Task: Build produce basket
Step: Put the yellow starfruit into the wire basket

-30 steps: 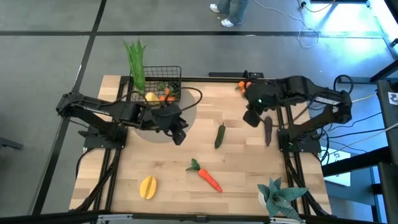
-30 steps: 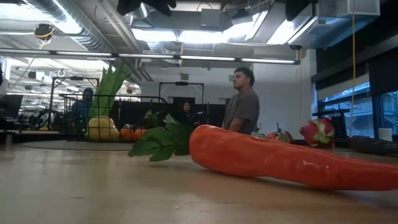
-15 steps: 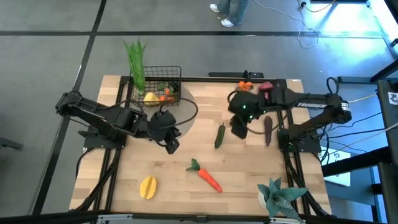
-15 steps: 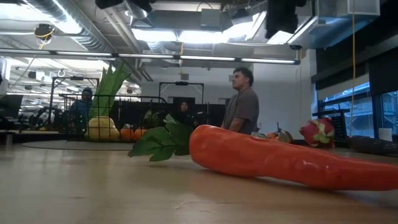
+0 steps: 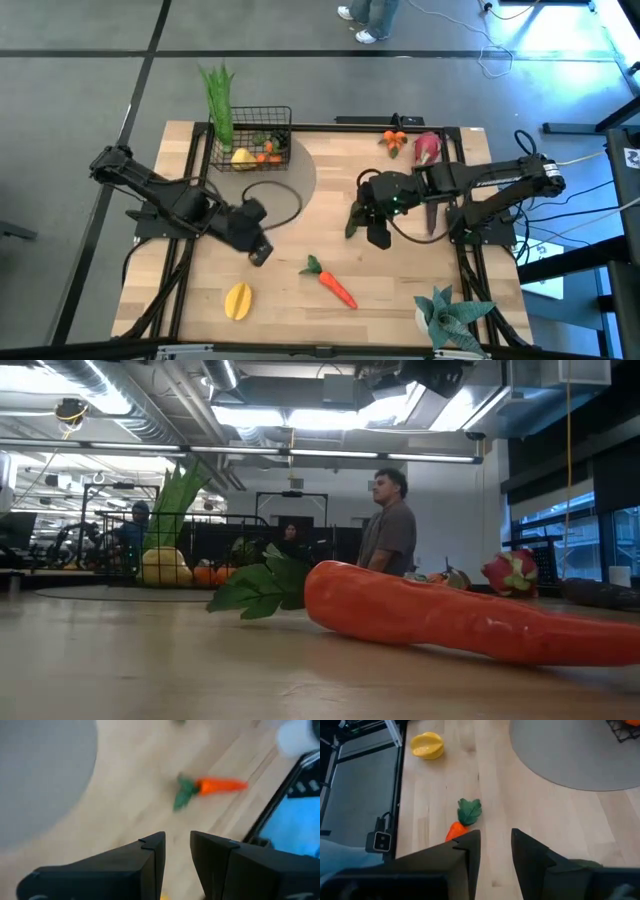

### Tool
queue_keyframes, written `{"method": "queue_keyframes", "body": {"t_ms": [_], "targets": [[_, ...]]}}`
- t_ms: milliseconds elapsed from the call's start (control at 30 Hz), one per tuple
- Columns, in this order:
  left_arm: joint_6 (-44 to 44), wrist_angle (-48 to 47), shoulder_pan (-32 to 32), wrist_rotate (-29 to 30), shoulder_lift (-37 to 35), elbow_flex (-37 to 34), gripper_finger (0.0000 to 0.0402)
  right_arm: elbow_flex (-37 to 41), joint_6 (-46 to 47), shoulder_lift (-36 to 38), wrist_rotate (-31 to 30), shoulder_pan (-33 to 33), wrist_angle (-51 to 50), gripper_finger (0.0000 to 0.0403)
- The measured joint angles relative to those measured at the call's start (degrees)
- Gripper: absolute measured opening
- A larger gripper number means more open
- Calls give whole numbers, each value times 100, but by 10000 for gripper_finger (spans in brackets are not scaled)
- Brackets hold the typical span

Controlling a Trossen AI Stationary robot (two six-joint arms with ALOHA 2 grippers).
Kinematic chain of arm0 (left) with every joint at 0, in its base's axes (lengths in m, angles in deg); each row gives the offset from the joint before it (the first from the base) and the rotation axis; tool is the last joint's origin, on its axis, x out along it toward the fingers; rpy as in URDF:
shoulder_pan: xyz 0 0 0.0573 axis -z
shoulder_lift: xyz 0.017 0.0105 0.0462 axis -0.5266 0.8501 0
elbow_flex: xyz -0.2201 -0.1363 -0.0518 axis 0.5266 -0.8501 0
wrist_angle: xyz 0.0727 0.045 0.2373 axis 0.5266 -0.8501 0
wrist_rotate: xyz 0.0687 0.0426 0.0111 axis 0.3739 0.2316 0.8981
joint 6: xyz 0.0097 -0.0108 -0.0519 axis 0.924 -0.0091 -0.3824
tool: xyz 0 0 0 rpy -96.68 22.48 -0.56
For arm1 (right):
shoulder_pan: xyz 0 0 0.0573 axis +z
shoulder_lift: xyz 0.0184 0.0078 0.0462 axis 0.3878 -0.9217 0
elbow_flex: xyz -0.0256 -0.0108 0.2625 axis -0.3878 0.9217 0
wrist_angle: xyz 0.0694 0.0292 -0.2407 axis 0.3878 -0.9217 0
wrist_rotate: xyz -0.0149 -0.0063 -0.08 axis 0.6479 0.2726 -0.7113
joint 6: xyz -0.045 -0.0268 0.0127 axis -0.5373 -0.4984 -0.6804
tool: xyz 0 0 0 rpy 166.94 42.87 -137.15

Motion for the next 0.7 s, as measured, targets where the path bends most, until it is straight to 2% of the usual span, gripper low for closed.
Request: {"method": "queue_keyframes", "body": {"t_ms": [300, 467, 700], "targets": [[-3025, -308, 1049, -871, 483, -4, 79, 0, -280, 0, -92, 46, -2, 97], [-3914, -293, 1588, -1412, 985, -4, 79, 0, -628, 0, 94, 45, -2, 97], [-4706, -131, 2028, -1430, 1614, -4, 79, 0, -1026, 0, 562, 47, 87, 97]]}}
